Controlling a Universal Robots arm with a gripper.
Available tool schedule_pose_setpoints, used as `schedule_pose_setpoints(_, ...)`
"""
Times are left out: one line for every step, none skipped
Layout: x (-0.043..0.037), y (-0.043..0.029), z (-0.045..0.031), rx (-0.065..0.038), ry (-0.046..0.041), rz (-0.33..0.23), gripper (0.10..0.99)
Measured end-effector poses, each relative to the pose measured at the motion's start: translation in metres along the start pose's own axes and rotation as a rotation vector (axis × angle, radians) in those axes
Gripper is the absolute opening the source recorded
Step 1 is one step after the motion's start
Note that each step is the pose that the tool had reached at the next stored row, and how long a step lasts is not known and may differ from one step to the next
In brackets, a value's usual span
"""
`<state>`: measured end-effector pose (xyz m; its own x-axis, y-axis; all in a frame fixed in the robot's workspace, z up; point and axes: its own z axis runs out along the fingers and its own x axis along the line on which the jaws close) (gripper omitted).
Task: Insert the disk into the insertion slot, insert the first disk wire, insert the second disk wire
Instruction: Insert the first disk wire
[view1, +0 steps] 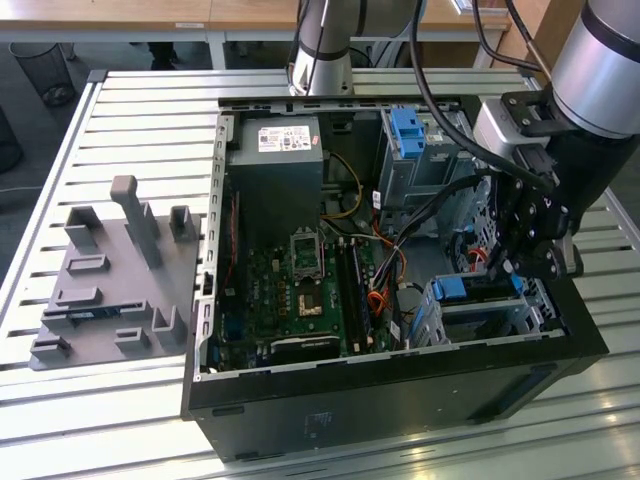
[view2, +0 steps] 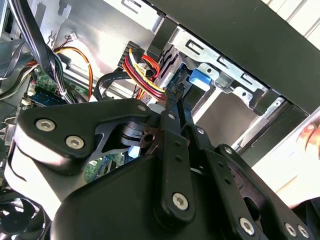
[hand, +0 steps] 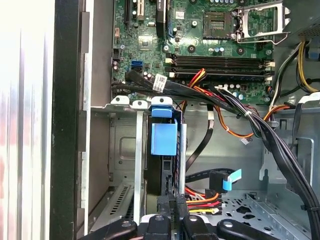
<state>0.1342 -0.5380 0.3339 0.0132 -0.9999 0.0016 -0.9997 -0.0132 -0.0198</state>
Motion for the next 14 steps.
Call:
schedule_pose_setpoints(0.0,0.0,-0.0004,0.0,-0.0001,0.0,0.165)
schedule_pose_setpoints(0.0,0.0,-0.0007,0.0,-0.0002,-0.001,0.165)
schedule_pose_setpoints(0.0,0.0,-0.0008,0.0,0.0001,-0.001,0.165)
schedule_pose_setpoints(0.0001,0.0,-0.001,0.0,0.0004,-0.002,0.165)
schedule_pose_setpoints(0.0001,0.0,-0.001,0.0,0.0004,-0.002,0.165)
schedule_pose_setpoints(0.0002,0.0,-0.0011,0.0,0.0004,-0.002,0.165)
schedule_pose_setpoints(0.0003,0.0,-0.001,0.0,0.0004,-0.002,0.165)
schedule_pose_setpoints(0.0003,0.0,-0.001,0.0,0.0003,-0.002,0.165)
schedule_pose_setpoints(0.0004,0.0,-0.0008,0.0,0.0003,-0.002,0.165)
schedule_pose_setpoints(0.0004,0.0,-0.0006,0.0,0.0003,-0.002,0.165)
schedule_pose_setpoints(0.0004,0.0,-0.0003,0.0,0.0004,-0.002,0.165)
schedule_pose_setpoints(0.0004,0.0,-0.0001,0.0,0.0004,-0.002,0.165)
schedule_pose_setpoints(0.0004,0.0,0.0,0.0,0.0004,-0.002,0.165)
schedule_pose_setpoints(0.0004,0.0,0.0003,0.0,0.0004,-0.002,0.165)
